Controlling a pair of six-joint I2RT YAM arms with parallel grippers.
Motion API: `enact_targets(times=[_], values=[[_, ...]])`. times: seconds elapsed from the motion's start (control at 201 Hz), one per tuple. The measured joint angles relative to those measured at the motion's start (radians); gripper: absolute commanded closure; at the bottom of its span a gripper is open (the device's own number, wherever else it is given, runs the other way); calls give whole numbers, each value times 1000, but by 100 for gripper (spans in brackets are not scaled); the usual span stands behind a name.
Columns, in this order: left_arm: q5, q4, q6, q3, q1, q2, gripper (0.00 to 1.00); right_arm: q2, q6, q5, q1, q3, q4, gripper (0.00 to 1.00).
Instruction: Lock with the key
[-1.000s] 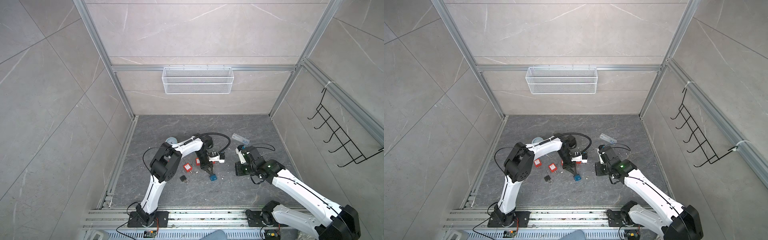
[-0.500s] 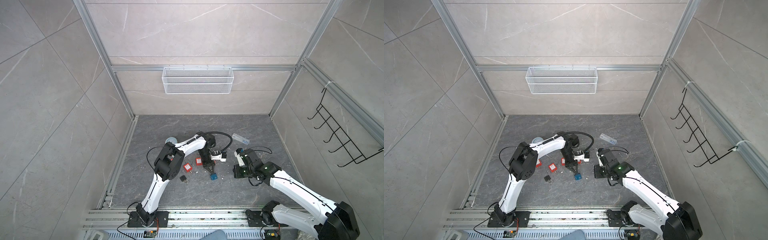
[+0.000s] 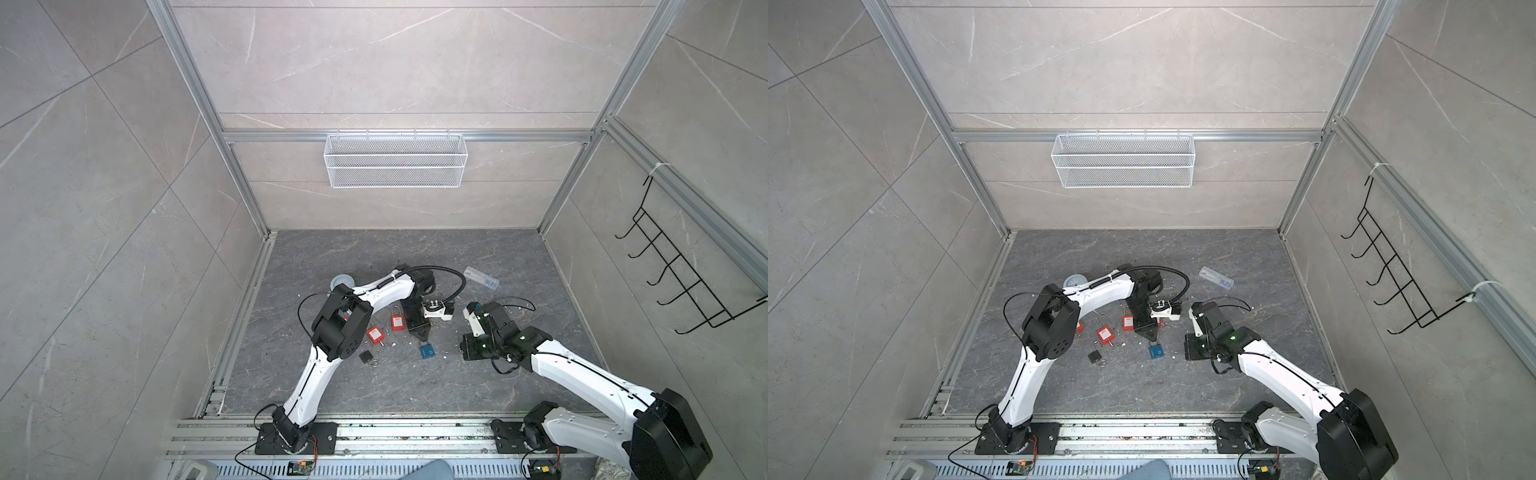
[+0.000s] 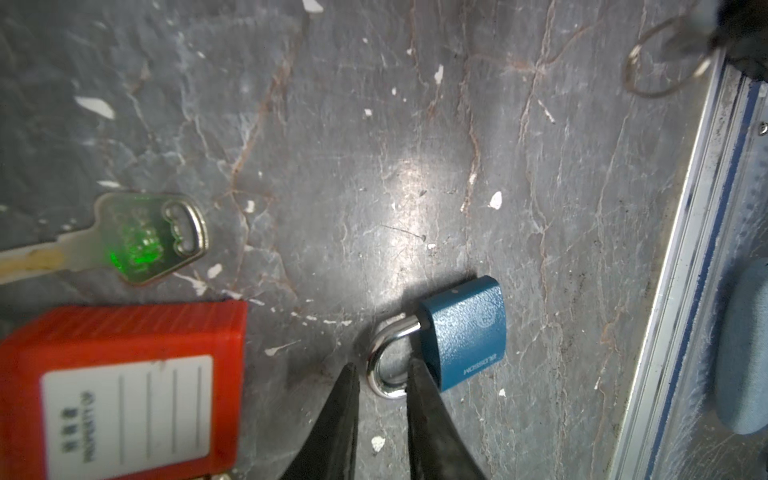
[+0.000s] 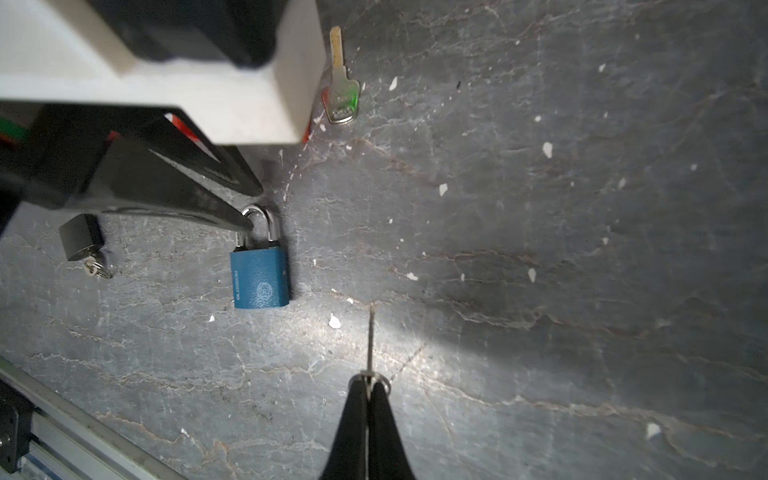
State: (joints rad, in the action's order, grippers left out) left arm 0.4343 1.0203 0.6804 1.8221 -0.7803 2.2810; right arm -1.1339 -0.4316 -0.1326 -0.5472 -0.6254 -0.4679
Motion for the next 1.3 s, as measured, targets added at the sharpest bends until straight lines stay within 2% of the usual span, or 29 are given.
enact_targets(times=[0.194, 0.334, 0.712, 0.971, 1.165, 1.245, 1.305], values=[[-32, -46, -12, -4, 1, -10, 70, -4, -3, -18, -1, 15, 22, 100], [-44, -105, -41, -52, 15, -82, 70, -12, -6, -37, -13, 24, 48, 100], [-72, -421, -206, -428, 146, -512, 70, -275, -6, -41, -140, -51, 101, 100], [-201, -628, -298, -686, 186, -674, 70, -357, -5, -29, -151, -100, 129, 100], [-249, -741, -354, -802, 222, -769, 70, -386, -2, -11, -151, -129, 130, 89], [-254, -784, -372, -830, 241, -809, 70, -386, -4, 8, -151, -130, 129, 72], [-267, -806, -383, -843, 251, -831, 70, -385, 0, 25, -151, -132, 128, 67]])
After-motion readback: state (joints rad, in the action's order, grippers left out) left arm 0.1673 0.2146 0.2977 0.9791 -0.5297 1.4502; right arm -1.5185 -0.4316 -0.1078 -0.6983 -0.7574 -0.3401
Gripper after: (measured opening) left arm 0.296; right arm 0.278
